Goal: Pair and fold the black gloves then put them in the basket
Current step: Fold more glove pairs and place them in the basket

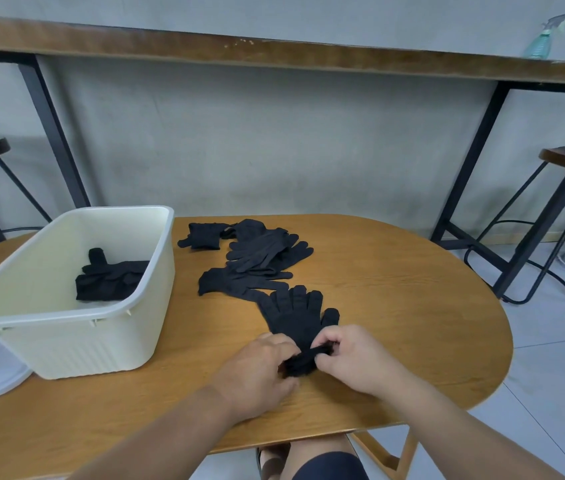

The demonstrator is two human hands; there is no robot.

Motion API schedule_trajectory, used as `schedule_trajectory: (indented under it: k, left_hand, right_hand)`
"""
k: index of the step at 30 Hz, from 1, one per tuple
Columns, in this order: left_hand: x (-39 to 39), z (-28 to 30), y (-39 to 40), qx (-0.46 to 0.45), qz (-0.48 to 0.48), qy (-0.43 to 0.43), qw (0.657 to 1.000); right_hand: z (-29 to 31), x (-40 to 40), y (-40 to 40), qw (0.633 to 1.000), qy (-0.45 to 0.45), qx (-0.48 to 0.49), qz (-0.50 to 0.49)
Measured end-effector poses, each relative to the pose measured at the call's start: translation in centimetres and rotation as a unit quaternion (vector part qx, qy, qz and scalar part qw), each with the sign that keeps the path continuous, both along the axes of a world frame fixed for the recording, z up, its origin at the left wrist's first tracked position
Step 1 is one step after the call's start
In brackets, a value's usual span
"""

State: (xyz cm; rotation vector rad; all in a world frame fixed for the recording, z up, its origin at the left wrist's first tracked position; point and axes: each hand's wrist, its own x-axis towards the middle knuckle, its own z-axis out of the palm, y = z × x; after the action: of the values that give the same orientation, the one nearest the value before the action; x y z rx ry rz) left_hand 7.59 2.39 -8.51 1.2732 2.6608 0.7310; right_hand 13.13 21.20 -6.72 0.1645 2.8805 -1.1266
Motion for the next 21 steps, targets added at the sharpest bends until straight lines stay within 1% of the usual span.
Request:
schedule_trajectory:
  k: [1, 3, 5, 7, 9, 12, 14, 18, 21]
  left_hand:
    - [0.0, 0.0, 0.0, 0.009, 0.006, 0.016, 1.000]
    - [0.1, -0.1, 0.2, 0.027, 0.025, 0.024, 0.999]
    - [0.1, -0.3, 0.2, 0.044, 0.045, -0.003, 0.998]
    - [0.1, -0.4, 0.0, 0.053, 0.052, -0.029, 0.997]
    - [0.2, -0.6, -0.1, 0.053, 0.058, -0.050, 0.996]
    - [0.4, -0.5, -0.3, 0.069, 0.093, -0.099, 0.988]
    - [0.1, -0.3, -0.1, 0.079, 0.127, -0.126, 0.981]
    - [-1.2, -0.3, 1.2, 0.083, 0.189, -0.125, 0.971]
    - [-2.0, -0.5, 2.1, 0.067, 0.221, -0.127, 0.965]
  right_hand:
    - [0.0, 0.0, 0.2, 1.000, -0.010, -0.024, -0.005]
    - [0.1, 0.2, 0.3, 0.999, -0.025, -0.030, 0.029]
    - [0.1, 0.7, 0.2, 0.996, -0.041, -0.026, 0.071]
    - [-0.3, 1.0, 0.2, 0.996, -0.022, 0.003, 0.084]
    - [-0.5, 1.1, 0.3, 0.998, 0.002, 0.023, 0.064]
    - [-0.2, 0.6, 0.3, 0.999, -0.018, -0.040, 0.028]
    - [0.1, 0.0, 0.1, 0.997, -0.032, -0.065, 0.015]
    - [-0.4, -1.5, -0.4, 0.996, -0.052, -0.067, -0.037]
    - [-1.1, -2.6, -0.6, 0.993, -0.059, -0.063, -0.084]
